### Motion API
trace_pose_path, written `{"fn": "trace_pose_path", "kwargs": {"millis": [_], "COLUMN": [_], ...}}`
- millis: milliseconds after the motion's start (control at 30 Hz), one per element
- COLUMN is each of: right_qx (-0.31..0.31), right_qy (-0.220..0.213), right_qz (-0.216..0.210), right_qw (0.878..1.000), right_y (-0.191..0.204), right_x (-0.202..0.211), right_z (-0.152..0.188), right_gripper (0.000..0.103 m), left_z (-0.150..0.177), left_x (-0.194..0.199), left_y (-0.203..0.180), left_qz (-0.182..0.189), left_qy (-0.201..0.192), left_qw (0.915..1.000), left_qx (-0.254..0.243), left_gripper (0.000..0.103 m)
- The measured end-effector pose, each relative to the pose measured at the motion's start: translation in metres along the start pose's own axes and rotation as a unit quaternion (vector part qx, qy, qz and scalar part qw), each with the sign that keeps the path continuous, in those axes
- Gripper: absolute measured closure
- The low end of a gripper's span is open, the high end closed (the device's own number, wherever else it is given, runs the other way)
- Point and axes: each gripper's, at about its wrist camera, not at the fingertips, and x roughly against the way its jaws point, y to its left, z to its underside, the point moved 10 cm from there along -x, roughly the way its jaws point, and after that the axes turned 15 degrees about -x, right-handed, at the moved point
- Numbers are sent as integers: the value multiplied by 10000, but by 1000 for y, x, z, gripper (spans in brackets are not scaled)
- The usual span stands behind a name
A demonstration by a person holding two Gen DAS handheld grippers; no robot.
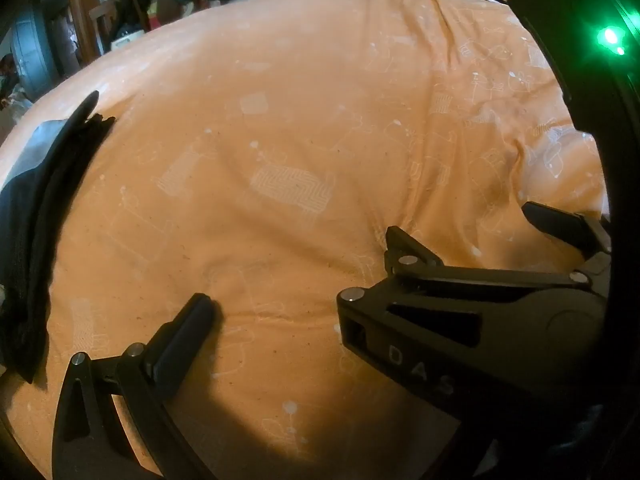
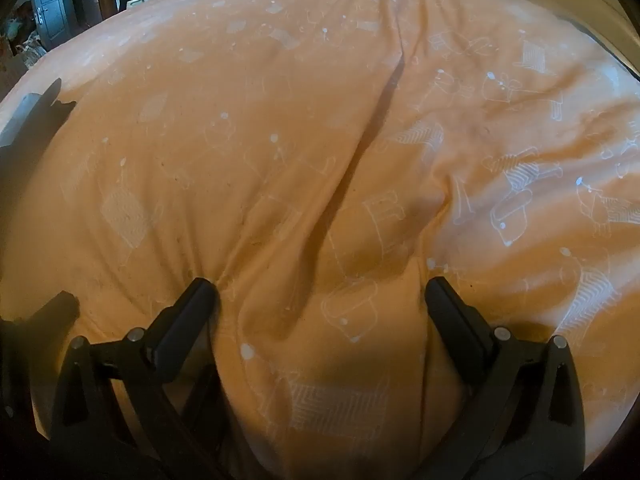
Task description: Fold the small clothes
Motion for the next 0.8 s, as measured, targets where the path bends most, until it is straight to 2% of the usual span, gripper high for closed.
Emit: {"fn": "trace_pose_path", "kwargs": {"millis": [267, 333, 367, 467, 800], "right_qx": [-227, -191, -68, 22, -106], "right_qy": [-227, -226, -143, -3, -36], "right_qz": [-419, -377, -169, 7, -197], "right_qw": [9986, 9989, 9997, 10000, 9997], "right_y": [3, 4, 7, 9, 6], "right_x": [9, 8, 2, -6, -4], "right_z": [-9, -9, -7, -5, -1], "right_gripper": [0, 0, 0, 0, 0], "left_z": [1, 0, 0, 0, 5], "left_x": [0, 0, 1, 2, -5], "left_y": [-2, -2, -2, -3, 1], "left_qz": [-4, -4, -5, -13, 3], "left_qy": [-1, -1, -2, -4, -4], "left_qw": [10000, 10000, 10000, 10000, 10000], "left_qx": [-4, -5, -6, -13, 0], "left_gripper": [0, 0, 0, 0, 0]}}
